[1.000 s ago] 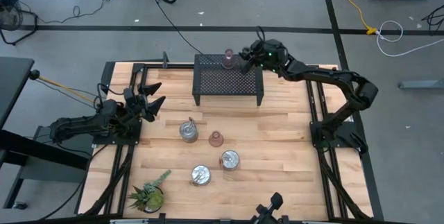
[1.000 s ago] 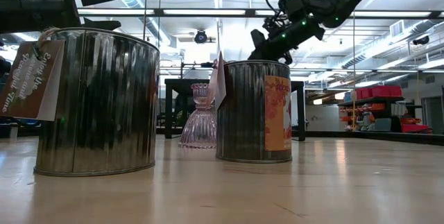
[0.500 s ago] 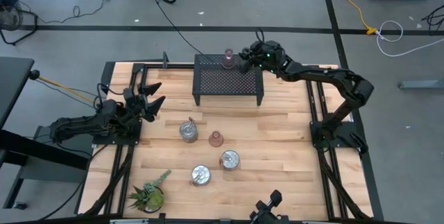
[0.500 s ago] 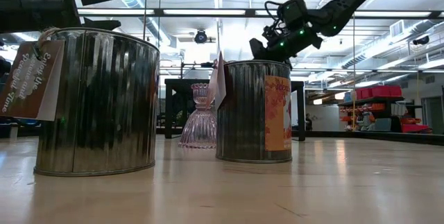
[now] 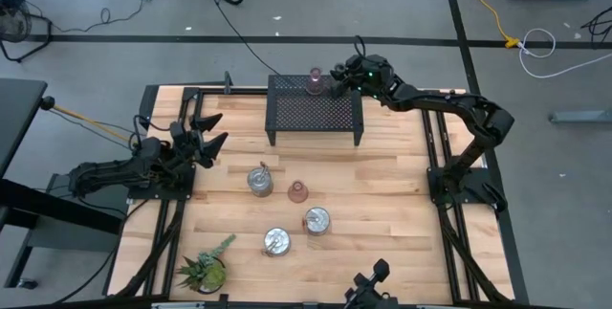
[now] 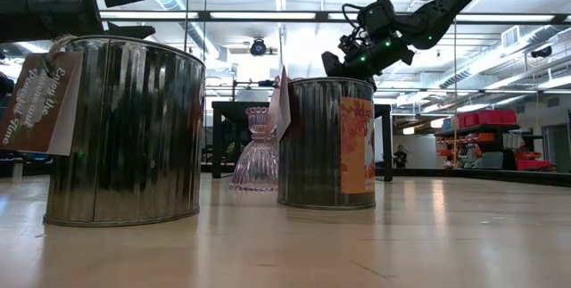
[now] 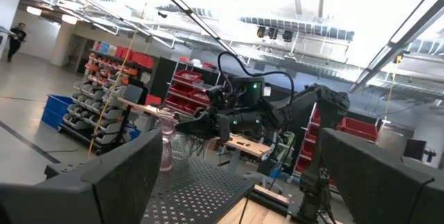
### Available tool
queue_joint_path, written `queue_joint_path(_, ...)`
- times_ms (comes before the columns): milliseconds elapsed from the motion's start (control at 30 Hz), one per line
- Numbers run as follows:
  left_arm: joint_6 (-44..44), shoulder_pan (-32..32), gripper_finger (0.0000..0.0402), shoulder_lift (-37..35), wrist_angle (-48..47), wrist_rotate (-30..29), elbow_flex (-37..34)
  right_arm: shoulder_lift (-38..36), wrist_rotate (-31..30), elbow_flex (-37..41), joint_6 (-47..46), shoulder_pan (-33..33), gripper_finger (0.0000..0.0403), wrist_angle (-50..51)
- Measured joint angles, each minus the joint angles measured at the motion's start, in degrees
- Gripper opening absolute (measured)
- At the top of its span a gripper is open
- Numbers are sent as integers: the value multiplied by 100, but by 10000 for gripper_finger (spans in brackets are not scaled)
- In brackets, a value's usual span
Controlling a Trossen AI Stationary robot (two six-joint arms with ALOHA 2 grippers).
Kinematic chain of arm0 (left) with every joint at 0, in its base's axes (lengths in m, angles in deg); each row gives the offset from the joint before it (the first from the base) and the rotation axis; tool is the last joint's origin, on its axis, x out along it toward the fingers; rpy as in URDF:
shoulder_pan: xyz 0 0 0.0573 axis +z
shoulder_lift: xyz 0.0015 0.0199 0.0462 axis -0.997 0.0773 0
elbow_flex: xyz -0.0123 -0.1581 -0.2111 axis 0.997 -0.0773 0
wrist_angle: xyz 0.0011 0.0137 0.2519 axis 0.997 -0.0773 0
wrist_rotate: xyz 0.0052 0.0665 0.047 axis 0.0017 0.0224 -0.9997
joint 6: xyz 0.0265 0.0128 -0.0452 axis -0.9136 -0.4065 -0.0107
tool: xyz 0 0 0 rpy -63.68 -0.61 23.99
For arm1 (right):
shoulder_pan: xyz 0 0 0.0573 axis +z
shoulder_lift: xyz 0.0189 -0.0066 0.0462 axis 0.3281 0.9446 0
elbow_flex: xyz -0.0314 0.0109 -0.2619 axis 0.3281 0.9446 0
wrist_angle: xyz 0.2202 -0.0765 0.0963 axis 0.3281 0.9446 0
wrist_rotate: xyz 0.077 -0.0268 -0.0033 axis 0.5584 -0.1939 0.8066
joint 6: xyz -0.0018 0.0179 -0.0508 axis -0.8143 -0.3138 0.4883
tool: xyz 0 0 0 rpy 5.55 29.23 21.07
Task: Pick & Place candle stick holders
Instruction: Align the green candle holder with the red candle holder on the shelf
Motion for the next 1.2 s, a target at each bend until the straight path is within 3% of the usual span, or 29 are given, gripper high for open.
queue_joint_path(367, 13, 0, 390, -2, 3, 0, -1, -2, 24, 0, -59, 2, 122, 144)
queue_joint_path(600, 11, 2, 390, 1, 3, 0, 1, -3, 15, 0, -71, 2, 178, 158)
queue_joint_path(1000, 11, 0, 390, -2, 3, 0, -1, -4, 20, 0, 24, 22, 166, -59)
queue_joint_path(1200, 11, 0, 390, -2, 3, 1, 1, -4, 216, 0, 49, 41, 181, -34)
